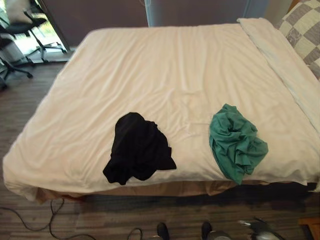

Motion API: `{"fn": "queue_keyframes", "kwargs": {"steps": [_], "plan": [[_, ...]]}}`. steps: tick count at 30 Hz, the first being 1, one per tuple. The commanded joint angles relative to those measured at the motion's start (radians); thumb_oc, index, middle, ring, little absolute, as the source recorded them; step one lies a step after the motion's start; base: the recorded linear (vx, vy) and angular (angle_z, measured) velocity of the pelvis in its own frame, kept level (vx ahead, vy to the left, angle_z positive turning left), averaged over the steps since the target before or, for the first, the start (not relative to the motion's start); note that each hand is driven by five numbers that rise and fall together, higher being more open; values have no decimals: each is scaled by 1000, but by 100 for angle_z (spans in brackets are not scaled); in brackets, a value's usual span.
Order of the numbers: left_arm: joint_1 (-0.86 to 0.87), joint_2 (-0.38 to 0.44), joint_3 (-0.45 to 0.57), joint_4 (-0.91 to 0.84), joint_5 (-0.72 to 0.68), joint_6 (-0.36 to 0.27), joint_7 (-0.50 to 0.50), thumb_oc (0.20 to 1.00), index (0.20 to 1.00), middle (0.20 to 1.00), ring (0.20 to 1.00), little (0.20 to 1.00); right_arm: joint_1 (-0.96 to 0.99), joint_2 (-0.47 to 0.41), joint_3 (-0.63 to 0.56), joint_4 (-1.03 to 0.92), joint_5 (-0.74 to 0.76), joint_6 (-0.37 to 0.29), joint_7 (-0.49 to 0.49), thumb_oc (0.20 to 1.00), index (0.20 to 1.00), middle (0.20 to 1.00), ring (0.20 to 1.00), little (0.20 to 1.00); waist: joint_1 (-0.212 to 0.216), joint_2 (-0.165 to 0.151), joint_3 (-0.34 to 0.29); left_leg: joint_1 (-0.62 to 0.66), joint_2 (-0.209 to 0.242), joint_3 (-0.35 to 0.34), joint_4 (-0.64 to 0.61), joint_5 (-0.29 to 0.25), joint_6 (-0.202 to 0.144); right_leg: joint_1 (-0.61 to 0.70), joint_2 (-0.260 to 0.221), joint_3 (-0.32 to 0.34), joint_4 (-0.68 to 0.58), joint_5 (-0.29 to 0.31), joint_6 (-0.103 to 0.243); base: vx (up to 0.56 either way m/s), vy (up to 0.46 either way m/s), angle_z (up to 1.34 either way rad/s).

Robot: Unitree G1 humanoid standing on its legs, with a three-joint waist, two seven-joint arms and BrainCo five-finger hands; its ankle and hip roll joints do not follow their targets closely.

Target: Tidy up the quilt and then pick up the clothes from the bed and put them into the laundry hamper.

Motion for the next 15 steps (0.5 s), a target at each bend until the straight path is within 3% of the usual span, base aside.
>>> {"fn": "queue_keyframes", "kwargs": {"steps": [1, 3, 4, 5, 8, 9, 11, 15], "plan": [[-78, 159, 112, -139, -154, -73, 170, 1000, 1000, 1000, 1000, 1000, 4, -66, -92, -252, 125, -120, -131, 1000, 1000, 1000, 1000, 1000, -44, -55, 29, 51, 27, 9, -1, -96, -78, -15, -84, 44, -46, -1, 98, 5, 40, 3], [-69, 205, 148, -313, -184, -134, 192, 1000, 1000, 1000, 1000, 1000, 44, -92, -127, -362, 137, -151, -121, 1000, 1000, 1000, 1000, 1000, -52, -54, 29, 54, 27, 5, -1, -98, -78, -13, -88, 42, -42, -5, 100, -6, 20, 3], [-67, 205, 149, -316, -183, -132, 192, 1000, 1000, 1000, 1000, 1000, 45, -92, -126, -364, 137, -150, -121, 1000, 1000, 1000, 1000, 1000, -52, -54, 27, 51, 28, 5, -1, -94, -78, -16, -87, 43, -42, -2, 99, -16, 29, 5], [-57, 253, 185, -522, -182, -180, 202, 1000, 1000, 1000, 1000, 1000, 76, -128, -150, -465, 99, -162, -103, 1000, 1000, 1000, 1000, 1000, -57, -55, 28, 58, 27, 2, -1, -102, -78, -10, -90, 39, -40, -8, 104, -8, 18, 5], [-79, 302, 207, -772, -168, -239, 210, 1000, 1000, 1000, 1000, 1000, 69, -202, -163, -557, 32, -172, -118, 1000, 1000, 1000, 1000, 1000, -60, -59, 24, 64, 29, 0, -1, -107, -77, -9, -92, 38, -37, -11, 104, -18, 7, 7], [-78, 301, 209, -775, -167, -237, 210, 1000, 1000, 1000, 1000, 1000, 68, -201, -163, -558, 31, -171, -118, 1000, 1000, 1000, 1000, 1000, -60, -59, 23, 59, 29, 1, -1, -102, -77, -14, -91, 40, -37, -7, 103, 0, 0, 0], [-137, 333, 178, -922, -172, -267, 158, 1000, 1000, 1000, 1000, 1000, 25, -280, -132, -619, -48, -152, -110, 1000, 1000, 1000, 1000, 1000, -58, -64, 24, 65, 32, 3, -1, -108, -76, -15, -91, 42, -32, -9, 104, -38, -14, -6], [-230, 366, 66, -1008, -128, -244, 56, 1000, 1000, 1000, 1000, 1000, -58, -352, -43, -709, -116, -129, -47, 1000, 1000, 1000, 1000, 1000, -62, -66, 36, 66, 39, 18, -1, -99, -77, -30, -88, 55, -27, -2, 97, -20, -9, -1]]}}
